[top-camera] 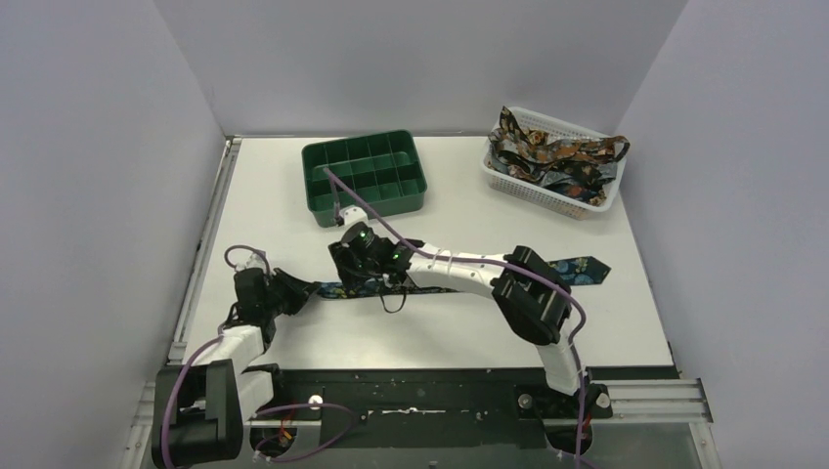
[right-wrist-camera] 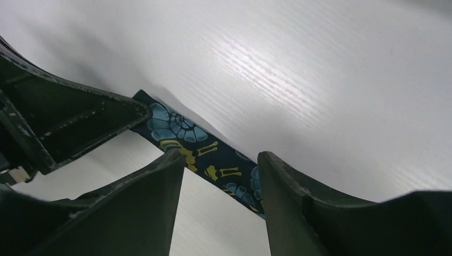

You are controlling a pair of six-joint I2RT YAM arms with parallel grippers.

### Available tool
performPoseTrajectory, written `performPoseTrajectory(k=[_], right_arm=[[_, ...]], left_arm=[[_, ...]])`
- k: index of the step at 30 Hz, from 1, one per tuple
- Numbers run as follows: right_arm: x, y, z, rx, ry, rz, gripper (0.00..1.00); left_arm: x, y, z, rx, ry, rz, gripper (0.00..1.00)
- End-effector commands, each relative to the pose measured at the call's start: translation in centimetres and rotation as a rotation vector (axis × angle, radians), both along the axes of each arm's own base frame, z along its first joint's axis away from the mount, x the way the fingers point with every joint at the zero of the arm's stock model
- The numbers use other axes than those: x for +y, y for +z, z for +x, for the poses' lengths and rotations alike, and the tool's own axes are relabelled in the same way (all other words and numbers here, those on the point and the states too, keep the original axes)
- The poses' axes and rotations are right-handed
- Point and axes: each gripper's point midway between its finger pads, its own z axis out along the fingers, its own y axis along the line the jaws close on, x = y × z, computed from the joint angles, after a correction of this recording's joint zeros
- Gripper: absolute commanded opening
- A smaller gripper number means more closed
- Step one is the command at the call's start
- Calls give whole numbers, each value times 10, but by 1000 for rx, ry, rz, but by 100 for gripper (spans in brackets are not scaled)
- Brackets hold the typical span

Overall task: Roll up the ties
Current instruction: Roll the tie at the center of the board.

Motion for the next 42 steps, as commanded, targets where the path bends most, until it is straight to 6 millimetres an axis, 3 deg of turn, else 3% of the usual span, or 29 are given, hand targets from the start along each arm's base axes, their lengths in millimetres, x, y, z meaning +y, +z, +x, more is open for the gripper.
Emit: performPoseTrajectory(k=[1,5,11,16,24,29,33,37,39,42], right_arm=[[7,33,11,54,1,165,51],[15,19,4,89,12,169,46],[21,6,1,123,0,175,32],[27,-16,-2,149,9,144,27],[18,-38,11,153,-42,46,23],[16,-25,13,133,-51,51,23],[11,6,21,90,-57,90,24],[-14,30,35,45,-104,106,24],[-31,28,34,48,-126,104,25],[-42,27,26,61,-124,115,25]], left_arm=[[0,32,18,-176,-30,26,0],[-1,44,22,-257,-36,33,0],[1,37,20,-239,-34,55,0],[3,36,20,-228,-36,75,0],[11,29,21,-157,-30,150,0],[10,35,25,-142,-36,244,0],[4,48,31,-154,-47,348,0],[11,57,32,-161,-12,427,0],[12,61,32,-171,-10,445,0],[10,63,33,-175,-20,471,0]])
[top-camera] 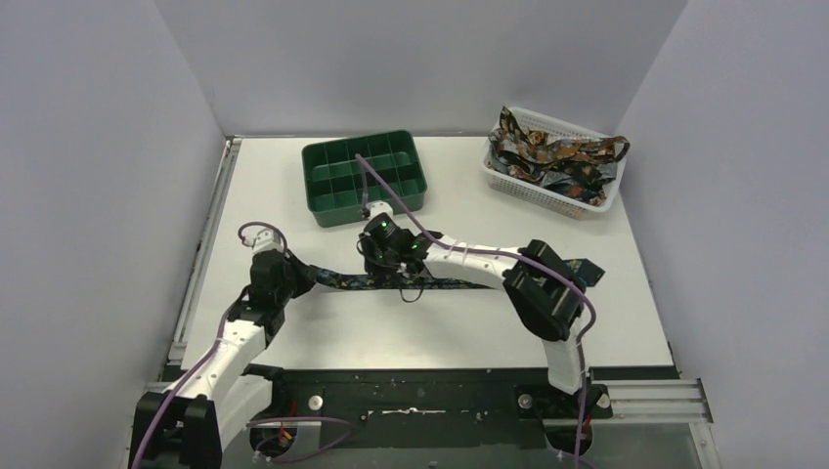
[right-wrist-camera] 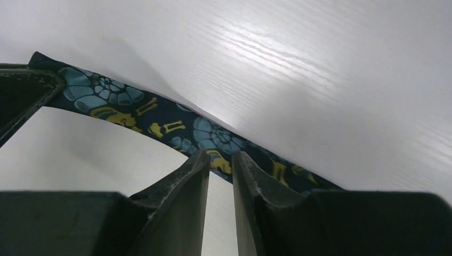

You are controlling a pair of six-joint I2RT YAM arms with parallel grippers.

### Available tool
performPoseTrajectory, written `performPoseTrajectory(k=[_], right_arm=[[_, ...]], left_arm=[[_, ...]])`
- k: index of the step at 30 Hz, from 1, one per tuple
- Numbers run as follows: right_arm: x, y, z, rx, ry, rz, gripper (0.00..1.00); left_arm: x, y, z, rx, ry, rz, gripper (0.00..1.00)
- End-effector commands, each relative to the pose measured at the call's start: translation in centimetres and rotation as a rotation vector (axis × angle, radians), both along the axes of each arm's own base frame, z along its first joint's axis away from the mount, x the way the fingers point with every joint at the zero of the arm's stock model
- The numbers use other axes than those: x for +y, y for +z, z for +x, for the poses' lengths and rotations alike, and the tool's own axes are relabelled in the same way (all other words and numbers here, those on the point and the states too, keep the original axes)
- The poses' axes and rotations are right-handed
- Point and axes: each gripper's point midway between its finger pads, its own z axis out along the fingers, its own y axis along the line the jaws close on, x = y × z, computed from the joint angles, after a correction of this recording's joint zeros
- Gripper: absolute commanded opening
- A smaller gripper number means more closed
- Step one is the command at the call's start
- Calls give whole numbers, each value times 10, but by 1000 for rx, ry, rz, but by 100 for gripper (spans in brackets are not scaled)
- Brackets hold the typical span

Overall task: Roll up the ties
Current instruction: Roll the tie at the center of the board.

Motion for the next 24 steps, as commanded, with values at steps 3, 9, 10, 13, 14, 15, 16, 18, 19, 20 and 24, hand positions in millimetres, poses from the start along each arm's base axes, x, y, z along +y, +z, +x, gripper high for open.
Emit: performPoseTrajectory(k=[3,9,10,13,14,15,16,18,19,20,24], right_arm=[[-19,27,2,-51,-43,67,25],[-18,11,-3,-10,-46,66,24],[-17,8,-5,1,-43,67,24],[-15,2,-8,20,-40,76,24],[-15,0,-8,25,-43,81,24],[-15,-1,-8,32,-45,85,24],[-15,-3,-8,39,-49,88,24],[-16,-6,-6,52,-66,91,24],[-17,-8,-5,58,-75,92,24],[-18,-10,-5,66,-82,93,23],[-21,-16,-6,111,-108,132,23]], left_arm=[[4,15,10,-25,19,108,0],[-7,17,10,-9,6,183,0],[-8,19,10,-13,8,197,0],[-15,22,10,-21,-10,232,0],[-17,22,9,-20,-16,242,0],[-19,22,9,-20,-25,252,0],[-22,22,8,-22,-32,259,0],[-26,23,8,-26,-44,278,0],[-28,23,8,-27,-47,288,0],[-29,23,7,-27,-47,300,0],[-38,25,8,-37,-67,334,0]])
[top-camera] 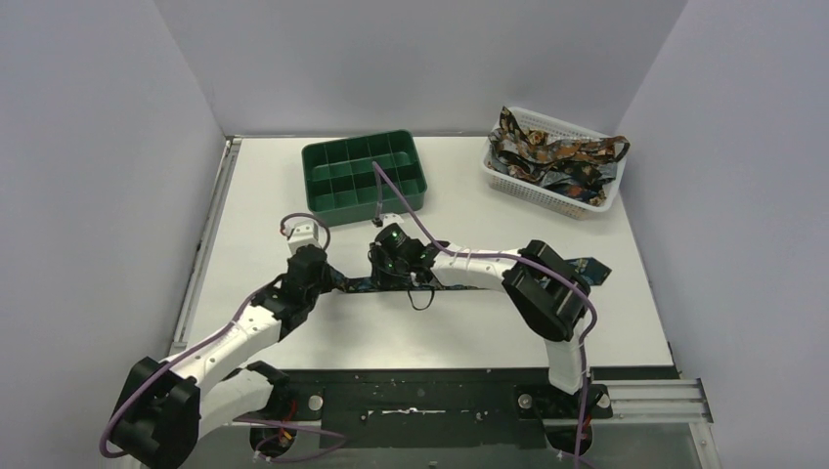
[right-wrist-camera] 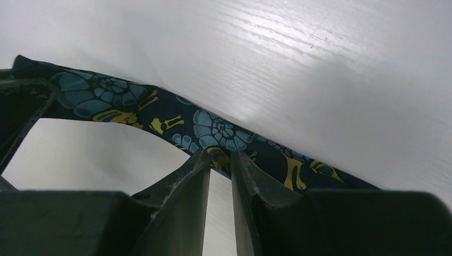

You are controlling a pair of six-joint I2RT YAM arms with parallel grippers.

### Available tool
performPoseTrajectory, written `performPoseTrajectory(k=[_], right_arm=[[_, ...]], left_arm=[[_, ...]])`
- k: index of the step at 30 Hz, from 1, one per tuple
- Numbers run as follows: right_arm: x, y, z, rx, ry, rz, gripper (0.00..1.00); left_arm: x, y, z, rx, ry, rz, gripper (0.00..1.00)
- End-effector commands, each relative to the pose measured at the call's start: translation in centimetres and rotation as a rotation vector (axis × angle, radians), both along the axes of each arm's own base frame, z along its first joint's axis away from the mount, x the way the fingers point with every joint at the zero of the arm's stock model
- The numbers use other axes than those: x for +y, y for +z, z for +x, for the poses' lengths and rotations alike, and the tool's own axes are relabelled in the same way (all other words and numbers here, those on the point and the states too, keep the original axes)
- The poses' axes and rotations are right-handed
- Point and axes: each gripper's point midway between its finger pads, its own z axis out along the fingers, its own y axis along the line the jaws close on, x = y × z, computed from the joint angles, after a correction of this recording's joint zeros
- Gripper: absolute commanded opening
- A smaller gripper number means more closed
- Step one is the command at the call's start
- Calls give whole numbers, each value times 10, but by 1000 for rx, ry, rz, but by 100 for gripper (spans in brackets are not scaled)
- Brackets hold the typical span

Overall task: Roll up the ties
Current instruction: Roll the tie at the center of the board.

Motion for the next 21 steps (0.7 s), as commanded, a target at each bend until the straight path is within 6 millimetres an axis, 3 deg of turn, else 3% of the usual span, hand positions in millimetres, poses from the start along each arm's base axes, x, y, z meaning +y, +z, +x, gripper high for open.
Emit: performPoseTrajectory(k=[1,10,15,21], right_arm=[[2,-3,8,41,-54,82,23],[-15,21,11,20,-79,131,23],[-43,17,6,32,-138,125,23],[-60,8,1,44,-155,103,23]], left_arm=[[-7,21,12,-61,3,47,0],[-19,26,12,-84,-7,118,0],[-29,30,11,-98,-24,159,0],[-43,28,10,-105,-53,194,0]])
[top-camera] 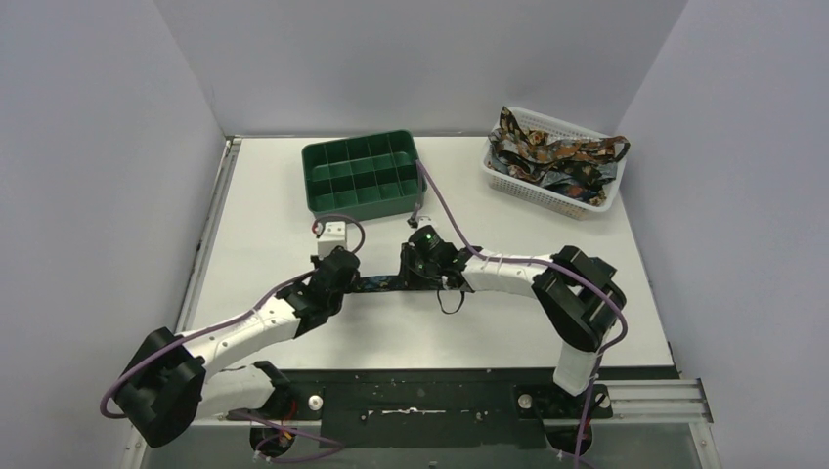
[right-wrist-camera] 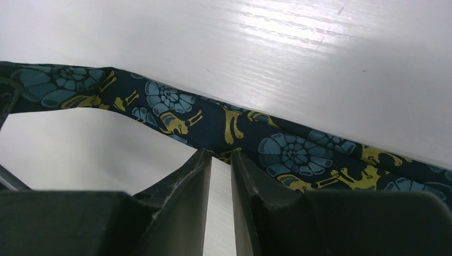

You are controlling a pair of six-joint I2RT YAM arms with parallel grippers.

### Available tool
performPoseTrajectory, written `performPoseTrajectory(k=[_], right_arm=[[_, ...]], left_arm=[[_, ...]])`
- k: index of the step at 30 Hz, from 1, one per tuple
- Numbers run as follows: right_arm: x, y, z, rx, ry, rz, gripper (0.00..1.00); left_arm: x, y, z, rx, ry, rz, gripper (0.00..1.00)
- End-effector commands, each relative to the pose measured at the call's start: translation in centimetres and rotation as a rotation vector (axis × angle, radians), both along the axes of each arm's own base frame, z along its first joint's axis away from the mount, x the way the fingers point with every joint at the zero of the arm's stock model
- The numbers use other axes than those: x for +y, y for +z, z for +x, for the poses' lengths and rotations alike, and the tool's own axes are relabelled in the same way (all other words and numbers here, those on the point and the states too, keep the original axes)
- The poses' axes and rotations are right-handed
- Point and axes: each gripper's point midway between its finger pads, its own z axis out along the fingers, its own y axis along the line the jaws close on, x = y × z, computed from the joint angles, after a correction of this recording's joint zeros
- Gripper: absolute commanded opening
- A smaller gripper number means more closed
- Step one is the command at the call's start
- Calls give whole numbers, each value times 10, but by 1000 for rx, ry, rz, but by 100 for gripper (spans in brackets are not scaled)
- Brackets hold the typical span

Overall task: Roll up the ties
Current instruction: Roll the tie at the center of the board.

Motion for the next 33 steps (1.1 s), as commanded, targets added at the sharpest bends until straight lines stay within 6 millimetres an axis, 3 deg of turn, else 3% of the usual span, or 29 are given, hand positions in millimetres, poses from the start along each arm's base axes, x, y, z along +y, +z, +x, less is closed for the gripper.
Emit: performPoseTrajectory(k=[1,10,18,28,33], right_arm=[[-2,14,10,-40,-38,44,23],[-6,9,7,-23,-45,45,23],[-2,33,13,-64,-63,132,25],[-33,60,21,-134,-191,151,35],[-37,66,21,-140,-202,164,37]], left_arm=[[-11,17,10,-55,5,20,0],[-40,18,15,-67,-48,-29,0],[-76,8,12,-46,-167,-109,0],[-88,-16,8,-1,-192,-150,0],[-98,-27,8,23,-201,-186,0]])
